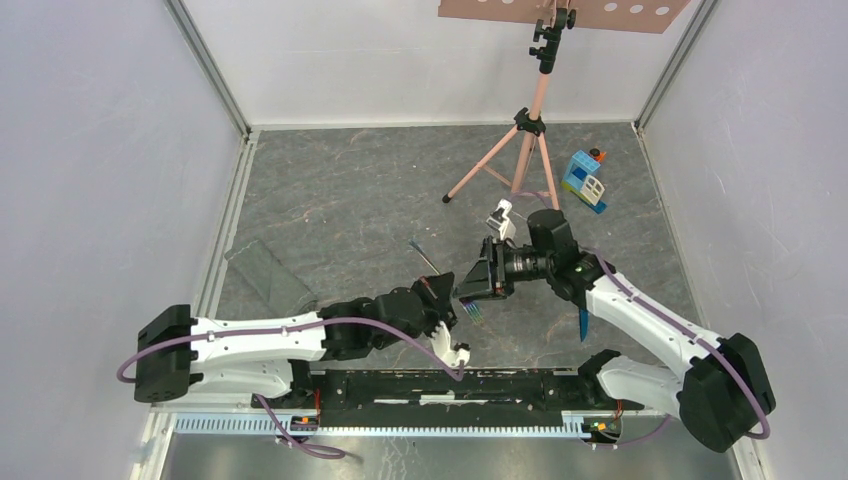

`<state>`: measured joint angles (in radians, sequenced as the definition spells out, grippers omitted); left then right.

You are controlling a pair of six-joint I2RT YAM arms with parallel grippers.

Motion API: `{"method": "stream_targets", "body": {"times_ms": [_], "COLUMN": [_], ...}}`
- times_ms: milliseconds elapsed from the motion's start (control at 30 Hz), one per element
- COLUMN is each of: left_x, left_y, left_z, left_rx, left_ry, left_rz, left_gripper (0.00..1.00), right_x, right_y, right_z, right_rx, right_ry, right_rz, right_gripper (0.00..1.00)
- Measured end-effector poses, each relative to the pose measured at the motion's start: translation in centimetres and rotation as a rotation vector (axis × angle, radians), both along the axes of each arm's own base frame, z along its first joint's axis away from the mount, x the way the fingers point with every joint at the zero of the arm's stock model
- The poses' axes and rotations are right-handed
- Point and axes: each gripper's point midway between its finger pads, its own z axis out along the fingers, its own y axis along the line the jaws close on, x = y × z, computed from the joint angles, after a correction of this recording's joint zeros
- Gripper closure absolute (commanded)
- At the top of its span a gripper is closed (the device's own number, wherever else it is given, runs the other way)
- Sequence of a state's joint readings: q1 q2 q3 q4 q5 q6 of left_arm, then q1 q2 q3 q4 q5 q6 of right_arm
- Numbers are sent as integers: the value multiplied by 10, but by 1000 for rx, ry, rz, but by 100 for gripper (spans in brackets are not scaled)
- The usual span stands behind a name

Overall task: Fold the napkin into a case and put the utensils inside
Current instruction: Pass from the right arm to the left, then pass from the left arm to the right

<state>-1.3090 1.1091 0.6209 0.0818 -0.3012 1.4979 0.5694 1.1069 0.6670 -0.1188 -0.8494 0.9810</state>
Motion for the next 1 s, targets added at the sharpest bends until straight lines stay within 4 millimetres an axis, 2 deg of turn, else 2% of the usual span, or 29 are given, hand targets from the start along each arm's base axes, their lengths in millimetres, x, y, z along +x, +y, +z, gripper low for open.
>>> {"method": "stream_targets", "body": {"times_ms": [67,100,167,233,300,333,367,400,433,567,667,733,800,1000], "left_x": [-1,-3,-7,-1,13,22,21,36,41,29,19,15,12,6], "left_y": [1,2,2,8,21,29,29,40,44,36,29,27,27,32], "left_z": [3,4,7,16,26,33,46,52,62,92,100,103,103,116], "left_rx": [-39,-63,-128,-255,-411,-515,-638,-715,-822,-1099,-1209,-1268,-1314,-1389], "left_ry": [67,125,260,450,623,734,867,904,999,1372,1598,1724,1823,1936], "left_rz": [17,25,29,63,132,164,166,213,217,111,43,4,-19,-69], "left_gripper": [98,98,98,98,98,98,98,98,98,98,98,98,98,98], "right_x": [10,22,50,83,95,96,94,91,89,80,62,44,31,24], "right_y": [-7,-13,-26,-39,-44,-45,-48,-50,-51,-45,-28,-10,3,17], "right_z": [0,4,19,49,69,74,76,74,72,46,25,19,25,47], "right_rx": [-14,-30,-68,-95,-96,-95,-93,-94,-93,-51,-6,33,86,204], "right_ry": [-40,-90,-217,-423,-581,-646,-701,-739,-763,-793,-773,-768,-785,-824], "right_rz": [-17,-38,-88,-139,-152,-151,-147,-144,-139,-87,-10,58,98,90], "right_gripper": [17,14,12,11,10,10,10,10,11,11,13,15,18,32]}}
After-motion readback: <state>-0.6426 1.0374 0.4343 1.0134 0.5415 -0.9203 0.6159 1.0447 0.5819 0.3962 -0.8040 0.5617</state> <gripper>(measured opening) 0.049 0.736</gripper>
